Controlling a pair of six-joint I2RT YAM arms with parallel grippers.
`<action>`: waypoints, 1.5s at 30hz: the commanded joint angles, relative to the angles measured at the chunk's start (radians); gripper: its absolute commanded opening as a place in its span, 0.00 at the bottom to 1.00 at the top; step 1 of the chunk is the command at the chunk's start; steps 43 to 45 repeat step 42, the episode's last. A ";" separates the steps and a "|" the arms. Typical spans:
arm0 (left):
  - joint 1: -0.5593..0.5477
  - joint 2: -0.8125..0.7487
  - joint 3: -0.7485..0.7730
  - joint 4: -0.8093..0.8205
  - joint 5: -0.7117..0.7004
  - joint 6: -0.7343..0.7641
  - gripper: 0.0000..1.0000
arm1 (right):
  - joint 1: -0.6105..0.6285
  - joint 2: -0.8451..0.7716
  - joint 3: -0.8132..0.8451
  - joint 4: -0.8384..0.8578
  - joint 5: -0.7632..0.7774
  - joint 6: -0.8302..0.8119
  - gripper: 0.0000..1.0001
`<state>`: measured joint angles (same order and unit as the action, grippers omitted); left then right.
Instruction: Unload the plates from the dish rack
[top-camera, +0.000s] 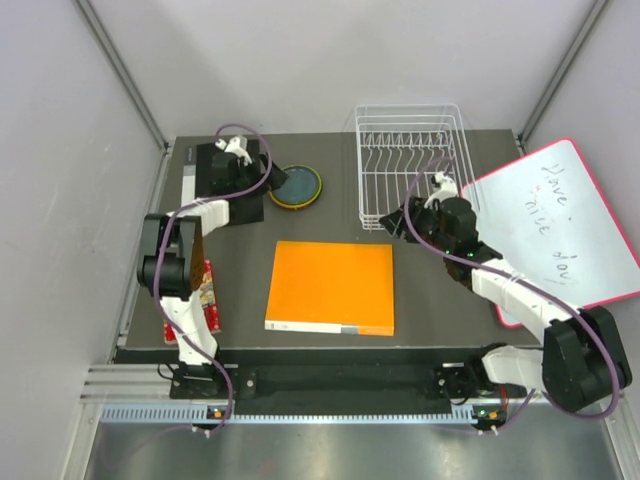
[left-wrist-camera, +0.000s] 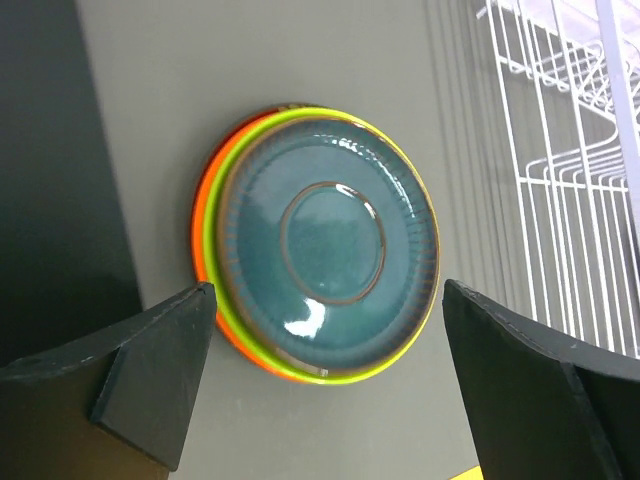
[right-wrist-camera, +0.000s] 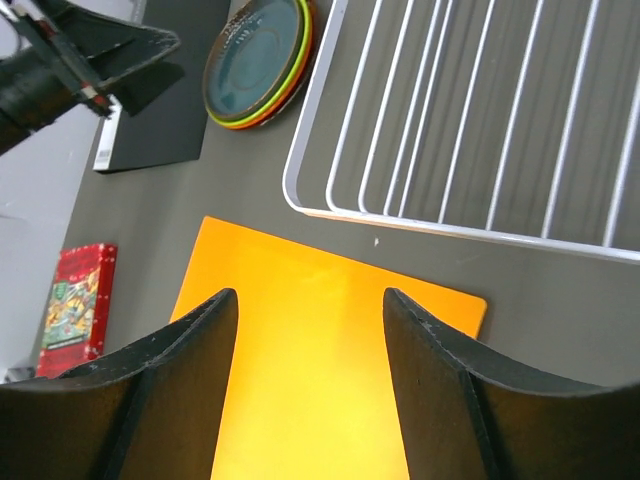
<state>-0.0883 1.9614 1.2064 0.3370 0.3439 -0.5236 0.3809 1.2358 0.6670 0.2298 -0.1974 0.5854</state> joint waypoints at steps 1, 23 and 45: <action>-0.004 -0.142 -0.016 -0.056 -0.074 0.069 0.99 | -0.008 -0.091 -0.015 -0.043 0.079 -0.059 0.61; -0.185 -0.783 -0.470 -0.038 -0.312 0.266 0.99 | 0.033 -0.545 -0.374 -0.038 0.805 -0.320 0.66; -0.194 -0.967 -0.646 0.005 -0.421 0.336 0.99 | 0.064 -0.506 -0.567 0.371 0.960 -0.512 0.94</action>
